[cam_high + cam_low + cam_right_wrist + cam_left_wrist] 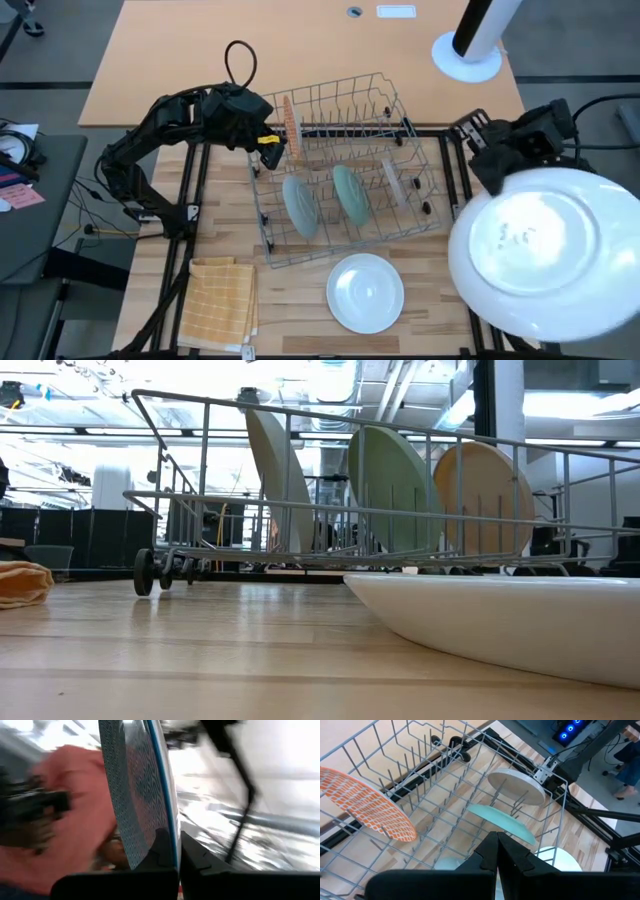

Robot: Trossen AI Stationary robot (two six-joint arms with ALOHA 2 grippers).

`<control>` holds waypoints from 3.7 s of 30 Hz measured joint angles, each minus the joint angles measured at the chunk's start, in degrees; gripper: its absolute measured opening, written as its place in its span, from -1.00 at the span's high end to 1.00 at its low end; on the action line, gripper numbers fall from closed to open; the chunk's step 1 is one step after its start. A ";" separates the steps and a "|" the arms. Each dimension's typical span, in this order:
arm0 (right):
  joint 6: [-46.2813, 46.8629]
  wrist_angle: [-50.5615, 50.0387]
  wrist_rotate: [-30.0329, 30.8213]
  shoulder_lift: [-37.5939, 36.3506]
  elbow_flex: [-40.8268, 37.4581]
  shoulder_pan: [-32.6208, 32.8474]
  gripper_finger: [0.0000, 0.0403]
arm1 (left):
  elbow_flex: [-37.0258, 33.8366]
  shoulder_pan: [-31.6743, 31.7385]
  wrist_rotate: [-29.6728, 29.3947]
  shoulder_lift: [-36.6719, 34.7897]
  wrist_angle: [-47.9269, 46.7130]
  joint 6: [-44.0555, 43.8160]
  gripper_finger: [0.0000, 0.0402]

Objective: Sort dishes
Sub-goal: Put the blue patterned plate in the dish rack

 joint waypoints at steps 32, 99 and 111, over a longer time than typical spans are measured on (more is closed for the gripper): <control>40.76 -82.21 48.75 -2.61 -0.09 -7.00 1.00 | 0.02 3.17 -4.05 -1.23 -0.47 -7.87 1.00; 35.35 -82.10 47.78 -2.97 0.00 -1.34 1.00 | 0.00 -2.65 13.86 8.76 19.43 -18.80 0.50; 35.04 -82.20 47.32 -3.04 0.11 -1.31 0.98 | 0.02 -3.54 12.59 8.59 19.66 -16.39 0.92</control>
